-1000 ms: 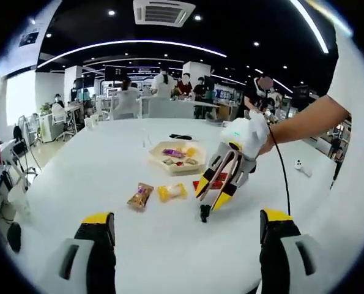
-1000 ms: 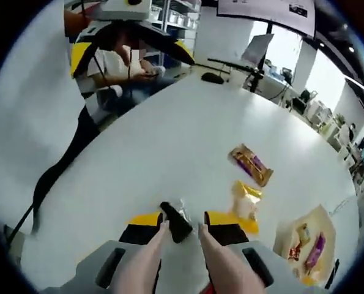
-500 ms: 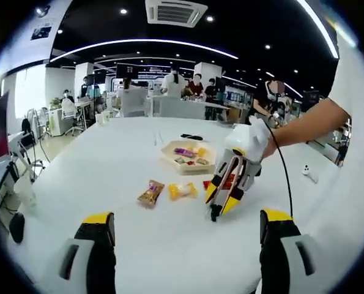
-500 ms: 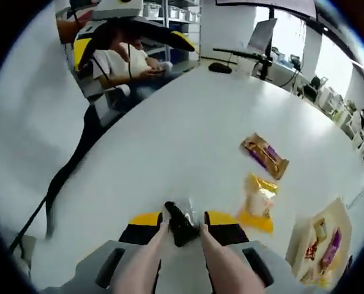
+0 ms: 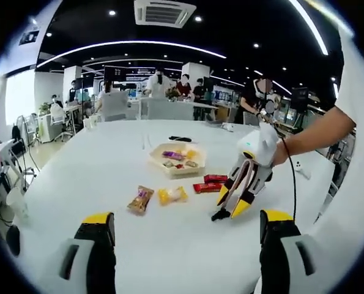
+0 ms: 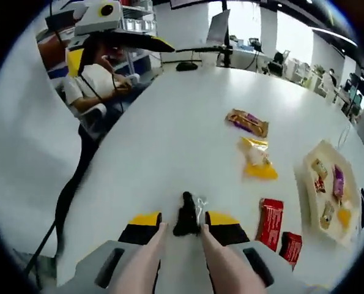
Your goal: Place the target food into the container with the food tongs after gripping and lifting it, then release it inside without dropping or visibly crushing the food.
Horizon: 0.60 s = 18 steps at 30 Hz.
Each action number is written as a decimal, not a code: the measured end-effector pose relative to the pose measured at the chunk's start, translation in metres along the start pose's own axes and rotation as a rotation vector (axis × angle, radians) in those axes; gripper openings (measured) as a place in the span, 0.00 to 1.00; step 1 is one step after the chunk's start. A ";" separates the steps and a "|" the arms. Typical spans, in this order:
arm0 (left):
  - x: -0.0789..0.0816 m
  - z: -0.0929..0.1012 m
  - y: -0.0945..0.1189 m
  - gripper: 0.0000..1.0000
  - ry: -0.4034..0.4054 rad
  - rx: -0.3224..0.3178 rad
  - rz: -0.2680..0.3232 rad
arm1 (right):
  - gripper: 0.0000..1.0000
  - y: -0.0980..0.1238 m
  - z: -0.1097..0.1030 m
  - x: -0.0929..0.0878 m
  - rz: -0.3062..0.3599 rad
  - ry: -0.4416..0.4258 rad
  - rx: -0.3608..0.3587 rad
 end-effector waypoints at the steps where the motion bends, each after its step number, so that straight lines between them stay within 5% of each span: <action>1: 0.000 0.000 0.000 0.99 0.000 -0.001 0.001 | 0.27 0.000 0.000 0.000 0.005 -0.005 -0.005; 11: 0.002 0.008 0.006 0.99 -0.005 -0.004 0.009 | 0.26 -0.005 0.005 0.008 0.078 -0.004 -0.052; 15: 0.000 0.009 0.011 0.99 0.000 0.006 0.007 | 0.22 -0.004 0.014 0.006 0.110 -0.210 -0.089; 18: -0.001 0.005 0.014 0.99 0.022 0.022 0.018 | 0.19 -0.004 0.016 0.004 0.099 -0.166 -0.124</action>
Point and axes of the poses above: the point that each gripper's makers call its tool centre point, and the gripper's own axes: y roughly backward along the fingers, z roughly to its right, x roughly out of its top, the point moved 2 cm from there along y, roughly backward along the fingers, and after that the axes turned 3 degrees about x, right-handed, at the moved point
